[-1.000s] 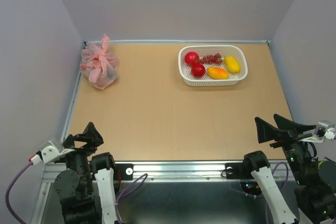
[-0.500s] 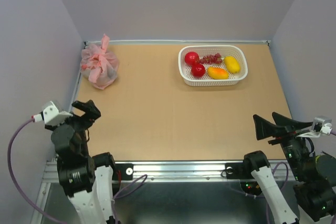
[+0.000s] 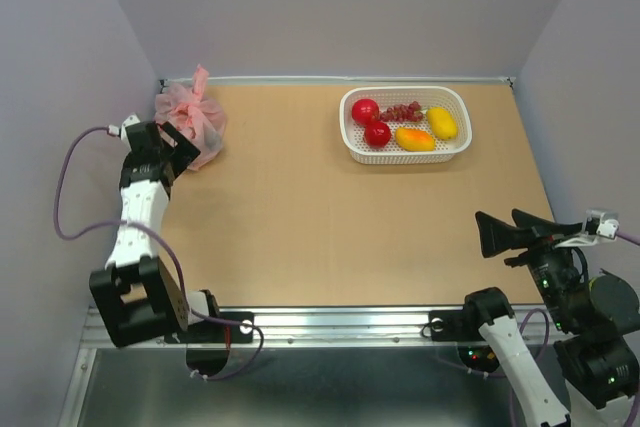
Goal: Untie the knot of the plastic bag and take out the fruit
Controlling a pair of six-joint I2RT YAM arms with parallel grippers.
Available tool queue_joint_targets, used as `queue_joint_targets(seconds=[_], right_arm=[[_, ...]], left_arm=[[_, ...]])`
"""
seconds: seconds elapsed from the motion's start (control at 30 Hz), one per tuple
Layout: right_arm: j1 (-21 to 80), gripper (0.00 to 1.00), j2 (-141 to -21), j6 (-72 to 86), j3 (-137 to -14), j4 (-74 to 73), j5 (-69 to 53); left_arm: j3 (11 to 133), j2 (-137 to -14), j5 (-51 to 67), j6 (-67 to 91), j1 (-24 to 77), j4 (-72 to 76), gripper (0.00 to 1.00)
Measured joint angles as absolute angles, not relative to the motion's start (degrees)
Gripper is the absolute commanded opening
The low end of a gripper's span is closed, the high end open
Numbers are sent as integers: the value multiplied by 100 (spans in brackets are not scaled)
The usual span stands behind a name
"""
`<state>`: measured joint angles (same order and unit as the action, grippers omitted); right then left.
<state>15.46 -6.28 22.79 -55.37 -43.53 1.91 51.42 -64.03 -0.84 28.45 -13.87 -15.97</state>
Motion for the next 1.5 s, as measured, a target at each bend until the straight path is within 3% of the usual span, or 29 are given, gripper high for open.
queue_joint_targets(seconds=[0.27, 0.57, 0.67, 0.7, 0.73, 0.87, 0.9, 0.93, 0.97, 1.2, 1.5], right_arm=[[1546, 100, -961, 2414, -5450, -4366, 429], [1546, 100, -1066, 2589, -5389, -4372, 794], [1546, 100, -1094, 2620, -5321, -4397, 819], [1546, 100, -1109, 2624, -5301, -4399, 816], [1546, 100, -1155, 2622, -5282, -4412, 792], [1546, 100, -1382, 2620, -5266, -4423, 663], [1546, 100, -1466, 2615, -5266, -4427, 596], [1546, 100, -1520, 2613, -5266, -4434, 552], [1546, 100, -1562, 2591, -5266, -4440, 506], [1546, 100, -1804, 2438, -5266, -4445, 237], [1546, 100, -2497, 2248, -5266, -4438, -176]], left_arm=[[6991, -9236, -443, 2515, -1306, -1087, 99], [8538, -11045, -1555, 1699, -878, -910, 96], [8683, -11465, -1715, 1457, -631, -875, 87], [8683, -11544, -1737, 1404, -565, -864, 76], [8683, -11620, -1734, 1369, -473, -862, 72], [8591, -11633, -1662, 1192, -204, -790, 51], [8497, -11585, -1638, 1170, -95, -749, 24], [8414, -11546, -1594, 1135, -12, -725, 22], [8313, -11507, -1555, 1168, 56, -701, 14], [6720, -10311, -1118, 1302, 1361, -679, 12], [5159, -8219, -814, 2475, 4639, -906, 18]])
